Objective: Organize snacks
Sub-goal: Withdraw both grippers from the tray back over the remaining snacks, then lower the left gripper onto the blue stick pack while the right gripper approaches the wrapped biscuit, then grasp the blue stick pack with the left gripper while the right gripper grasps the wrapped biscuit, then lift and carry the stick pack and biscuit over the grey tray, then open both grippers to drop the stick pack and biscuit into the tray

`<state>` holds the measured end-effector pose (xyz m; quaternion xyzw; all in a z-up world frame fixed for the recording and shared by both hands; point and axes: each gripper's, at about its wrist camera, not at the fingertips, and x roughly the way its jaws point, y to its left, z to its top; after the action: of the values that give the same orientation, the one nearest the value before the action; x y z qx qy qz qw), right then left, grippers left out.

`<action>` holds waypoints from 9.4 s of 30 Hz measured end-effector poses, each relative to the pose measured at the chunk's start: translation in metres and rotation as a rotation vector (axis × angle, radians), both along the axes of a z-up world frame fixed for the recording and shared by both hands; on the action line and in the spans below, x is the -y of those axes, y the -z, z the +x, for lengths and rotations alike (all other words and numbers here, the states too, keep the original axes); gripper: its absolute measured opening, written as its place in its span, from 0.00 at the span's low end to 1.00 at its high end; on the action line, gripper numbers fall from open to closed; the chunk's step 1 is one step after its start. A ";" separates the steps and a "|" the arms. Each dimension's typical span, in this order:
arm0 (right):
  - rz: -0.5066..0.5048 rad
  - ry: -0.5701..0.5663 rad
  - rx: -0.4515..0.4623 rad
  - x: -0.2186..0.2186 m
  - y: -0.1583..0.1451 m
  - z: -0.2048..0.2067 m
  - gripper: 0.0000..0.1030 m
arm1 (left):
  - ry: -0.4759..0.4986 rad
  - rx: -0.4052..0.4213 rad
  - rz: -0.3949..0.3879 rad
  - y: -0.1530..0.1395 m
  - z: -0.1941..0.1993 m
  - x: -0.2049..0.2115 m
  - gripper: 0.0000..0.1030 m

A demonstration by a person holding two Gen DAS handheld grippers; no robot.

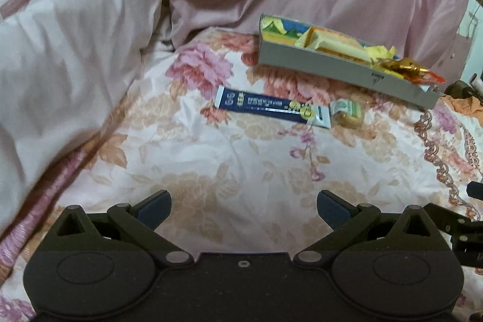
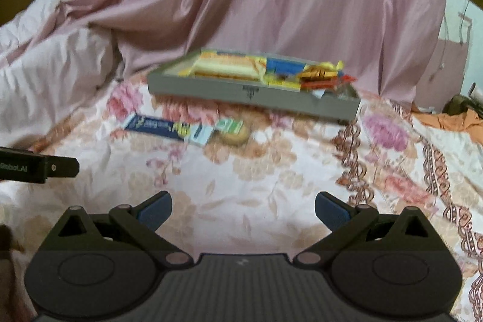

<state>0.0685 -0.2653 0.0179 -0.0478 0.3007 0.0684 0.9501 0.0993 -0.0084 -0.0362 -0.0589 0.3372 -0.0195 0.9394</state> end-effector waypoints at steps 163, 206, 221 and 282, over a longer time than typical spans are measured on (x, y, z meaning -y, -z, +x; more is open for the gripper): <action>-0.037 -0.196 -0.150 -0.046 0.054 0.054 0.65 | 0.222 -0.115 -0.081 0.035 0.050 0.024 0.43; -0.039 -0.172 -0.132 -0.054 0.058 0.054 0.54 | 0.251 0.000 0.035 0.044 0.052 0.046 0.30; -0.278 -0.163 0.077 -0.062 0.046 0.044 0.54 | 0.227 0.121 -0.057 0.026 0.040 0.041 0.28; 0.013 0.053 0.435 0.007 -0.024 0.198 0.97 | -0.005 0.354 0.018 -0.121 0.195 0.073 0.99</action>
<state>0.2663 -0.2723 0.0414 -0.0475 0.0894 0.0332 0.9943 0.2946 -0.0813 0.0848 -0.0469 0.1666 -0.0243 0.9846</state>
